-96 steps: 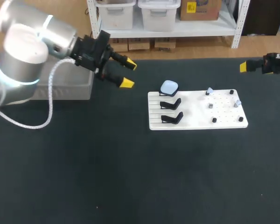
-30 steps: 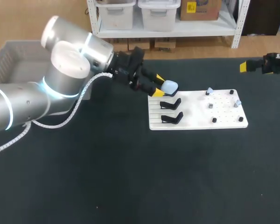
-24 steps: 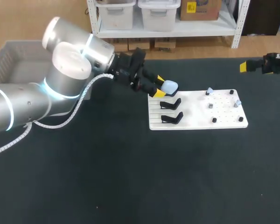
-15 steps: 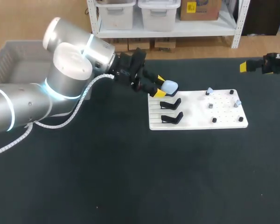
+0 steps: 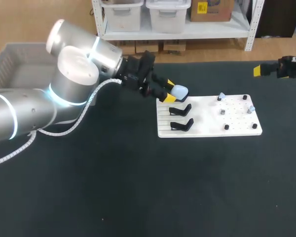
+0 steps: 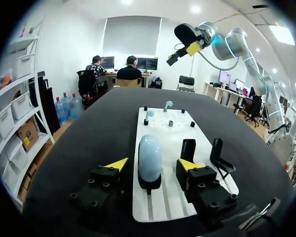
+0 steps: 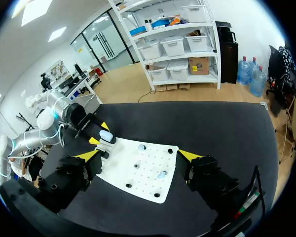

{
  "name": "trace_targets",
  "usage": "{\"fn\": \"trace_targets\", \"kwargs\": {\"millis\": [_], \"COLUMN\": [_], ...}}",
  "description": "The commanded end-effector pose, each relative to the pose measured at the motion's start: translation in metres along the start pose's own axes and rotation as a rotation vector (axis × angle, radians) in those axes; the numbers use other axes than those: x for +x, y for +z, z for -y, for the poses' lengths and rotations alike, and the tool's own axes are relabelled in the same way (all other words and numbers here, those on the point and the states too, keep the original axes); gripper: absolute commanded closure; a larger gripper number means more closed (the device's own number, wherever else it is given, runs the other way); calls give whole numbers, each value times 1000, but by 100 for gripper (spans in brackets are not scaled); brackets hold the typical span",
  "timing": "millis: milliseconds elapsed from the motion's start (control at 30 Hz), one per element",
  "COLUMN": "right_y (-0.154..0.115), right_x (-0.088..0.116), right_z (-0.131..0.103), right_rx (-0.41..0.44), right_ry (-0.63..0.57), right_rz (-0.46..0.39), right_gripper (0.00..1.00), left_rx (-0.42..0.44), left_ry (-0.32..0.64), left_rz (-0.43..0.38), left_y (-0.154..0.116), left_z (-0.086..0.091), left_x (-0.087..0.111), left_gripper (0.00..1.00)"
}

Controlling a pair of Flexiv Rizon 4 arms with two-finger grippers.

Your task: Pick up each earbud case from the left stands, insert the matching earbuds, close the lid, and place the case in the box.

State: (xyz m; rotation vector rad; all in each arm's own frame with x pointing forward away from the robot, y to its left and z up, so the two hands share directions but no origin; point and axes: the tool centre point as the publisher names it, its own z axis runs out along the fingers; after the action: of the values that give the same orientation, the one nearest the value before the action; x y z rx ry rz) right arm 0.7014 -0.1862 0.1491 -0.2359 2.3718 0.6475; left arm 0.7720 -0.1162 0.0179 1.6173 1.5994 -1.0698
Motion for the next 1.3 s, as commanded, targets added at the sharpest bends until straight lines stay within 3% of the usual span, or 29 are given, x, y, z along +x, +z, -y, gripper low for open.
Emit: {"fn": "trace_targets", "kwargs": {"millis": [33,1000,1067,1200,1233,1300], "right_y": [0,0,0,0,0,0], "right_x": [0,0,0,0,0,0], "right_z": [0,0,0,0,0,0], "right_rx": [2,2,2,2,2,2], "right_ry": [0,0,0,0,0,0], "right_rz": [0,0,0,0,0,0], "right_gripper": [0,0,0,0,0,0], "left_rx": [-1,8,7,3,2,-1], "left_ry": [2,13,13,15,17,23], "left_rz": [2,-7,-6,-6,-5,-2], "left_y": [3,10,11,11,10,9], "left_z": [-3,-13,-13,-11,-10,-8], "left_x": [2,0,1,1,1,-1], "left_gripper": [40,54,62,95,100,100]}}
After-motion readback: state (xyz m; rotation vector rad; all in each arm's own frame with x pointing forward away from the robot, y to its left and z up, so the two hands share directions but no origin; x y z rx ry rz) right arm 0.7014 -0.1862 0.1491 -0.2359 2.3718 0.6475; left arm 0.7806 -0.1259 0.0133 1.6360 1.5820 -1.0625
